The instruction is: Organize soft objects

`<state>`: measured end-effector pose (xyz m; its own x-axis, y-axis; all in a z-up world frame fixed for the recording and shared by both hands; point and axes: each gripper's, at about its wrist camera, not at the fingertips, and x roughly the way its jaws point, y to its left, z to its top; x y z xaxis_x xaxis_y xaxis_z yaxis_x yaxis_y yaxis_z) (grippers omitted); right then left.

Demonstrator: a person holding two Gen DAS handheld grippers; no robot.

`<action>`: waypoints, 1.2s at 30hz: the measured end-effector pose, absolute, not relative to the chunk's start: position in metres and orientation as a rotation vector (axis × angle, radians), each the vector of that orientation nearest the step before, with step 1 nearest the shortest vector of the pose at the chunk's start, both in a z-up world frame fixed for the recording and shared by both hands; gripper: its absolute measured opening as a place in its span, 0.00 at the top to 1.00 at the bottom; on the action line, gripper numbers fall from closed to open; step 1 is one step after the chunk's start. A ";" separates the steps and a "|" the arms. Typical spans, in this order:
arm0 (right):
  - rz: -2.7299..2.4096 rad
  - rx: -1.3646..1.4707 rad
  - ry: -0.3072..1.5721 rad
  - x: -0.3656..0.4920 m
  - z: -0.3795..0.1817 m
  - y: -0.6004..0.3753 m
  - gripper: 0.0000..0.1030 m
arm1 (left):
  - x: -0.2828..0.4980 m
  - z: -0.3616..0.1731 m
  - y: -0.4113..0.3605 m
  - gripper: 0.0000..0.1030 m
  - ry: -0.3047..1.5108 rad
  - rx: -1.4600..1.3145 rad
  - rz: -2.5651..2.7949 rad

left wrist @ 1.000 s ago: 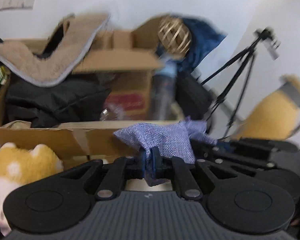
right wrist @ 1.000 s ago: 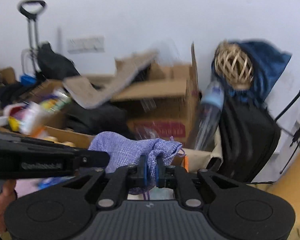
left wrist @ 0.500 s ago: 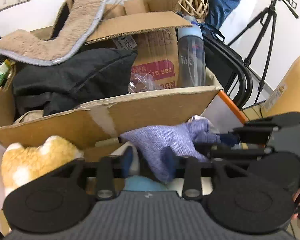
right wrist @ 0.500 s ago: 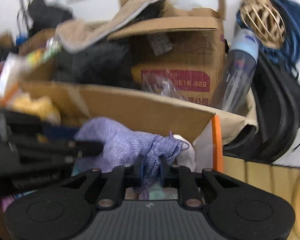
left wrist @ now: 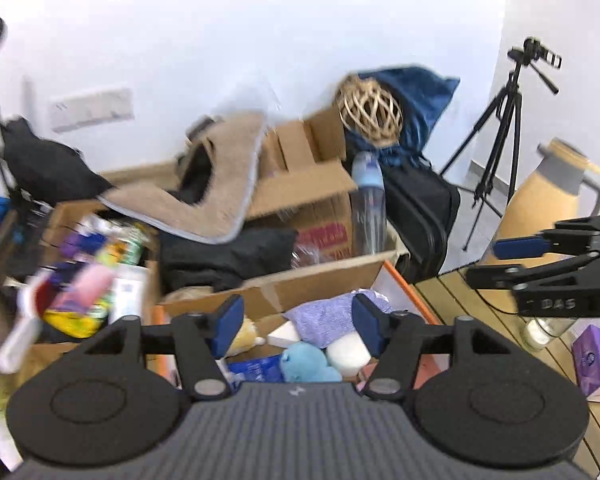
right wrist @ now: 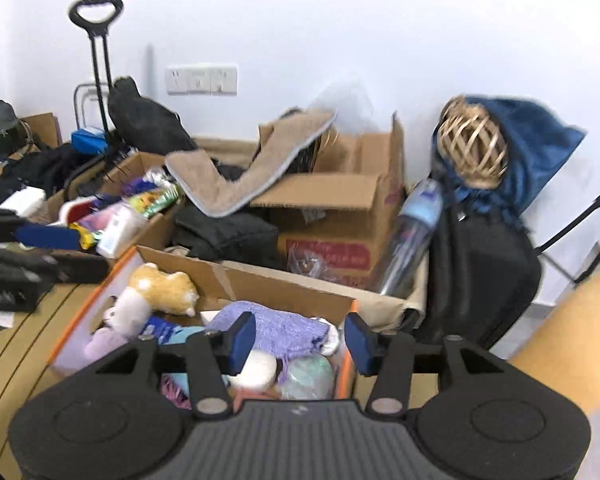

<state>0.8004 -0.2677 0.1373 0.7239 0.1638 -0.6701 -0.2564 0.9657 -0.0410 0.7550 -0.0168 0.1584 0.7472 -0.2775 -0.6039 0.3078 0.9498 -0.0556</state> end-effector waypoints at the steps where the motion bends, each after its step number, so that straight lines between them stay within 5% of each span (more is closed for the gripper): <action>1: 0.230 -0.131 0.719 0.790 0.145 -0.271 0.53 | 0.743 0.168 -0.015 0.39 0.644 0.052 -0.313; 7: 0.242 -0.111 0.607 0.697 0.171 -0.279 0.51 | 0.643 0.190 -0.003 0.36 0.509 0.091 -0.237; 14: 0.249 -0.093 0.377 0.523 0.110 -0.285 0.36 | 0.449 0.101 0.007 0.22 0.275 0.112 -0.102; 24: 0.199 0.010 0.296 0.294 0.033 -0.276 0.20 | 0.224 0.045 0.025 0.04 0.190 0.035 0.055; 36: 0.213 0.018 0.226 0.119 0.001 -0.260 0.12 | 0.079 0.007 0.011 0.00 0.191 0.039 0.023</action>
<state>0.1193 -0.2595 0.0013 0.9520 0.2120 -0.2206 -0.2081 0.9772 0.0413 0.0786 0.0112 0.0068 0.9816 0.0262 -0.1894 -0.0188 0.9990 0.0405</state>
